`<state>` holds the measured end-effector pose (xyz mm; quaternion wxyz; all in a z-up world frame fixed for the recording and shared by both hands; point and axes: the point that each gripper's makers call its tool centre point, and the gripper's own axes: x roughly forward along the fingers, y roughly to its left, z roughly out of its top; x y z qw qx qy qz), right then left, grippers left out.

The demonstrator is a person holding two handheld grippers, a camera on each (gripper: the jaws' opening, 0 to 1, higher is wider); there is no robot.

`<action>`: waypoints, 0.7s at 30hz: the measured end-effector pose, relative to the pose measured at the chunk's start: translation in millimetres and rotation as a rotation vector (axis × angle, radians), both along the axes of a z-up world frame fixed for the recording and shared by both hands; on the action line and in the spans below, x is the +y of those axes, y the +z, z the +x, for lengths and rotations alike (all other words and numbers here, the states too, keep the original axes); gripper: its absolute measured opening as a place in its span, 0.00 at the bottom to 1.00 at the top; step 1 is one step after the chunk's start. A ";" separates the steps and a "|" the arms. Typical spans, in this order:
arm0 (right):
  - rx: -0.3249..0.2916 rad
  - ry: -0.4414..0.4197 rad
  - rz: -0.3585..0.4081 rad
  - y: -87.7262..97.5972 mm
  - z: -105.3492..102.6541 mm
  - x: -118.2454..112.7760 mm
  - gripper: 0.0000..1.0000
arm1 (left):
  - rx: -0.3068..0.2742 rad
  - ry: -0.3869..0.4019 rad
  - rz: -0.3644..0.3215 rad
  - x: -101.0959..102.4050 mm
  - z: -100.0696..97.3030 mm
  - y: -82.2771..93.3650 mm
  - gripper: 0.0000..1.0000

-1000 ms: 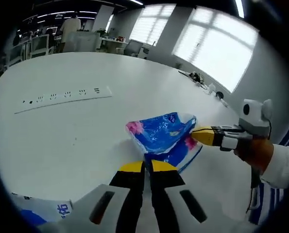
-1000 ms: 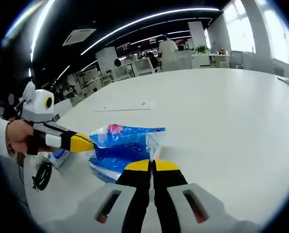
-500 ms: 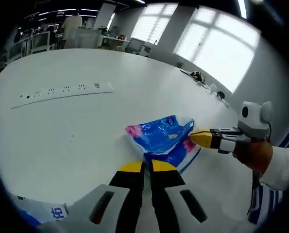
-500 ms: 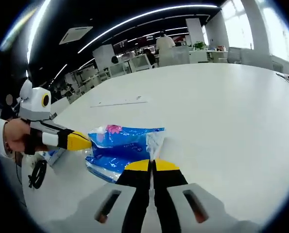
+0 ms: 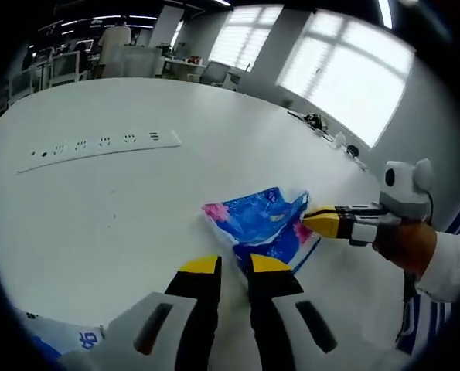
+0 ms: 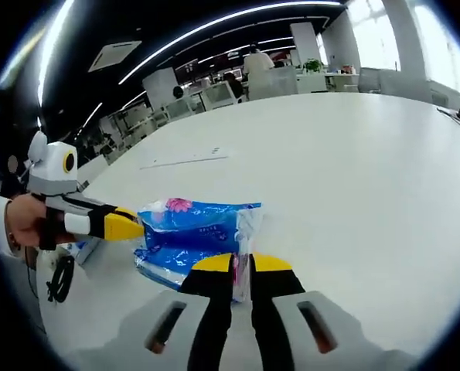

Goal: Arrange the tabletop items into an orderly group along one side of the table until the central work area is clear of visible clutter.

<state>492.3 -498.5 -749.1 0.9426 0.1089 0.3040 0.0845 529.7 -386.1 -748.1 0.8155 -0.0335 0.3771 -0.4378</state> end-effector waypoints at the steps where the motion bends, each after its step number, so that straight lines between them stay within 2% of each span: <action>1: 0.001 -0.004 0.002 0.1 -0.2 -0.5 0.06 | -0.001 -0.006 0.003 -0.5 0.1 -0.5 0.14; 8: -0.003 -0.015 0.006 2.5 -0.4 -1.1 0.09 | -0.008 -0.012 0.002 0.6 -0.7 2.1 0.17; 21: -0.018 -0.044 0.009 14.1 -6.4 -4.3 0.15 | -0.032 -0.037 -0.003 3.0 -4.0 17.1 0.25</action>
